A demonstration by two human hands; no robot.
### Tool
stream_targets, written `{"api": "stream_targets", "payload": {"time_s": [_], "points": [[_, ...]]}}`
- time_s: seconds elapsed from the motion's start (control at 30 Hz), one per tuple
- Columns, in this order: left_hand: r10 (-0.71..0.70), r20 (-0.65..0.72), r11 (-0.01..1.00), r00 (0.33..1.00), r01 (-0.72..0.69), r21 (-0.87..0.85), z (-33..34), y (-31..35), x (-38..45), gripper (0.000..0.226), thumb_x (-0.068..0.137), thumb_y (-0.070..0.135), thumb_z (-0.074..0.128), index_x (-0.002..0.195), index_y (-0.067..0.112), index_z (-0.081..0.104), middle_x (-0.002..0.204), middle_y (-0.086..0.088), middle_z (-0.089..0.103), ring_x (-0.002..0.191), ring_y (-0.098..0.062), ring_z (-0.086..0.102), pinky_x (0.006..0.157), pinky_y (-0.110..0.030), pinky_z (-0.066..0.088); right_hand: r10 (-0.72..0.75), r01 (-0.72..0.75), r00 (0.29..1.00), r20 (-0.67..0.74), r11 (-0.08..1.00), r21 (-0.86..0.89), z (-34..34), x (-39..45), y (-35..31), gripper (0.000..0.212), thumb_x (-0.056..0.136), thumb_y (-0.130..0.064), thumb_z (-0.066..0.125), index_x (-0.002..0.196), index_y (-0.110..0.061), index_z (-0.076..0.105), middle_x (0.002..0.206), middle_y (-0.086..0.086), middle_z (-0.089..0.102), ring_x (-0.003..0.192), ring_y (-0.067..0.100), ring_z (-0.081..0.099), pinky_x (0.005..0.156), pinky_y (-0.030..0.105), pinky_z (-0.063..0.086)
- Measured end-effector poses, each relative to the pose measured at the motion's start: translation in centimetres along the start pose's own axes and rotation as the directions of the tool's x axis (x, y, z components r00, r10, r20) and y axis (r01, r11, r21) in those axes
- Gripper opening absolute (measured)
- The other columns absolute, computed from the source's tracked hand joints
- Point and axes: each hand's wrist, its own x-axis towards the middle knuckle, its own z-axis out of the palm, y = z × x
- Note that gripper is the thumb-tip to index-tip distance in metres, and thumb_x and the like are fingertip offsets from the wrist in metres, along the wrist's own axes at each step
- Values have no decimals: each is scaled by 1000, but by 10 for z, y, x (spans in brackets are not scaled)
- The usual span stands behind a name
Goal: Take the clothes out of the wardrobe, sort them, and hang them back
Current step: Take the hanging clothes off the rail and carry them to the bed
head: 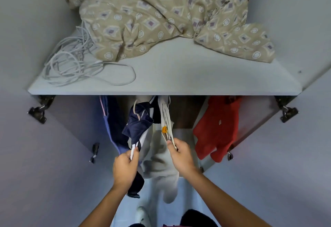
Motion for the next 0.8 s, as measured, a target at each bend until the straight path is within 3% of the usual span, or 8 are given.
{"api": "stream_targets", "payload": {"time_s": [0.1,0.27,0.37,0.5,0.63,0.8], "points": [[-29,-58,1000,998,30,9,-11,-19,-32,59,101,53,52,66,18,21,54,6,21,51,-17,24,51,-34,26,1,-4,997,74,999,46,9,-21,9,48,106,-23,56,64,-26,33,57,-14,29,53,5,28,52,25,24],[-136,-157,991,978,134,-21,-24,-28,-112,58,104,44,56,66,19,21,57,7,20,55,-14,21,56,-34,21,-41,32,963,265,999,40,12,-72,22,46,105,-21,56,68,-21,30,59,-11,26,56,7,25,54,28,21],[-211,-185,977,960,203,-65,-31,-33,-170,60,104,50,54,67,17,21,59,3,21,56,-13,23,57,-34,21,-51,28,930,365,997,68,16,-112,29,46,105,-22,56,68,-21,29,61,-9,24,57,9,24,55,30,21],[-331,-276,943,902,313,-109,-45,-52,-261,63,104,61,48,67,19,19,59,2,21,57,-15,24,58,-35,21,-54,35,851,523,998,45,25,-182,44,45,102,-28,55,68,-21,26,60,-9,24,58,11,25,56,33,22],[-443,-349,896,826,397,-196,-61,-75,-343,62,103,60,46,65,20,18,59,1,20,57,-16,21,56,-34,19,-61,58,755,652,998,26,38,-249,53,46,101,-23,56,66,-20,27,59,-8,26,57,11,26,54,31,23],[-526,-421,850,739,463,-249,-81,-92,-437,61,103,57,44,60,22,20,56,5,21,55,-14,20,51,-30,16,-49,142,607,793,989,-48,67,-331,61,43,100,-36,51,71,-11,31,61,-2,32,56,11,32,55,33,28]]}}
